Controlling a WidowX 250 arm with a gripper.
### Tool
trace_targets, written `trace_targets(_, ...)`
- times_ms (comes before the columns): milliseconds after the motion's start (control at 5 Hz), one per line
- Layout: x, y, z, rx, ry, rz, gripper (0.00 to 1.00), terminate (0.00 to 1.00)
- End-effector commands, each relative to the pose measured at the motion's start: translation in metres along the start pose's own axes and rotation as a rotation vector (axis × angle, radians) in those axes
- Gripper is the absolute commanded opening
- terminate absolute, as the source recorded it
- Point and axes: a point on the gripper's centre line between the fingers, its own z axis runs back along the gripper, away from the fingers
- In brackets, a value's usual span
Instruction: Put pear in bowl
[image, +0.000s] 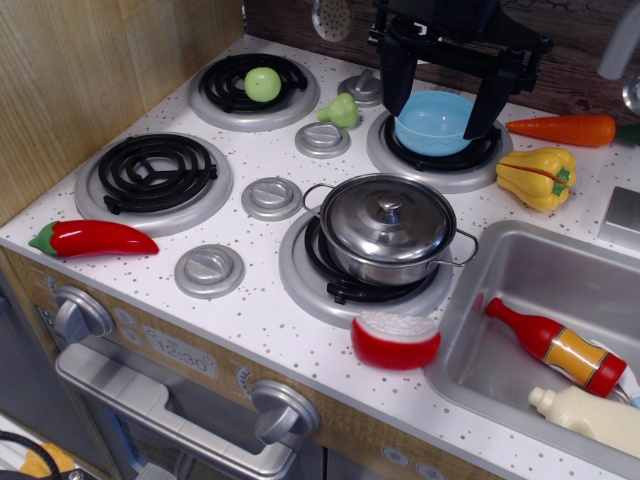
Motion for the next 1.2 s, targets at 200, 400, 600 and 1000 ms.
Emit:
trace_targets(200, 0.018, 0.030, -0.002, 0.033, -0.064, 0.044, 1.00, 0.00)
trace_targets(400, 0.042, 0.053, 0.003, 0.109, -0.159, 0.101, 1.00, 0.00)
trace_targets(600, 0.065, 0.084, 0.000, 0.166, -0.294, 0.085, 1.00, 0.00)
trace_targets(1000, 0.101, 0.132, -0.027, 0.125, -0.425, 0.014, 1.00, 0.00)
